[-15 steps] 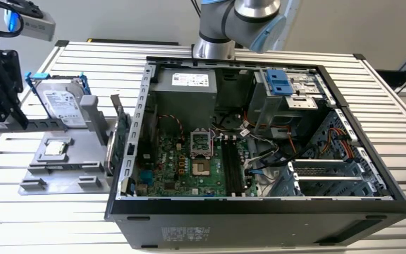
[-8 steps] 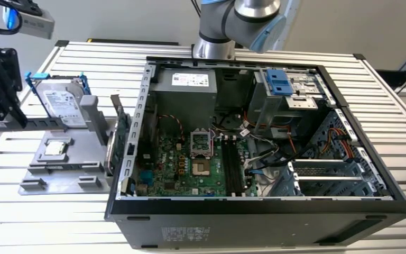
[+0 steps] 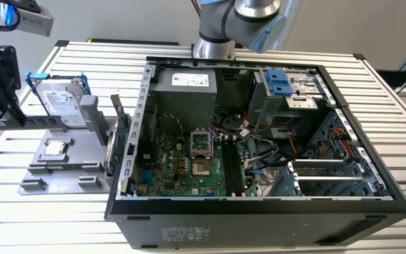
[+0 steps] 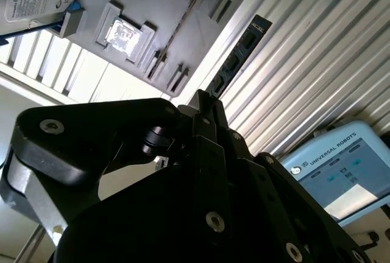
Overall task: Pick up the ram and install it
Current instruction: 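Pick up the ram and move it above insertion slot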
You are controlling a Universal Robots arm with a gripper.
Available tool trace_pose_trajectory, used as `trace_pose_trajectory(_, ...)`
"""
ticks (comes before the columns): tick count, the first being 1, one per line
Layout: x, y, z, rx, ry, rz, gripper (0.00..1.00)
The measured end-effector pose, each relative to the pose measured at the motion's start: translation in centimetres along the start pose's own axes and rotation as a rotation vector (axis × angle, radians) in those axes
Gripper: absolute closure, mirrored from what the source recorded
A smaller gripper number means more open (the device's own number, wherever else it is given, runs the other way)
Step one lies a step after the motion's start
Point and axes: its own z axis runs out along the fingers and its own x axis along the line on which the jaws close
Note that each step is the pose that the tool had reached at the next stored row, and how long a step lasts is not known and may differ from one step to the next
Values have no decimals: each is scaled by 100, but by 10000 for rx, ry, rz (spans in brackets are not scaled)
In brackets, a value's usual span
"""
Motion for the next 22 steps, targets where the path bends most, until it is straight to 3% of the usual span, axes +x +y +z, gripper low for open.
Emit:
trace_pose_trajectory(8,0,0,-71,0,-5,-1,100)
trace_pose_trajectory(22,-1,3,-208,5,-89,39,100)
